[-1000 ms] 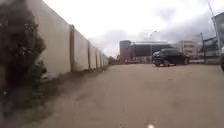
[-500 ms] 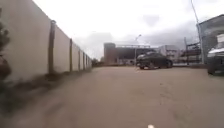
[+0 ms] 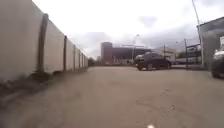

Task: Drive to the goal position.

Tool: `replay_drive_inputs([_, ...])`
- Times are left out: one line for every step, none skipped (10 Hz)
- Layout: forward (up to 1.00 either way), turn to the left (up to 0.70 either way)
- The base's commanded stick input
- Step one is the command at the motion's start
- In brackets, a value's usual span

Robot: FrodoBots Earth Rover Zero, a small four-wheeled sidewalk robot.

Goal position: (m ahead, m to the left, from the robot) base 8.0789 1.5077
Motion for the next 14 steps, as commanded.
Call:
replay_drive_inputs([1.0, 0.05])
replay_drive_inputs([1.0, 0.0])
replay_drive_inputs([1.0, 0.0])
replay_drive_inputs([1.0, 0.0])
replay_drive_inputs([1.0, 0.0])
replay_drive_inputs([1.0, 0.0])
replay_drive_inputs([1.0, 0.0])
replay_drive_inputs([1.0, 0.0])
replay_drive_inputs([1.0, 0.0])
replay_drive_inputs([1.0, 0.0])
replay_drive_inputs([1.0, 0.0])
replay_drive_inputs([1.0, 0.0])
replay_drive_inputs([1.0, 0.0])
replay_drive_inputs([1.0, 0.0])
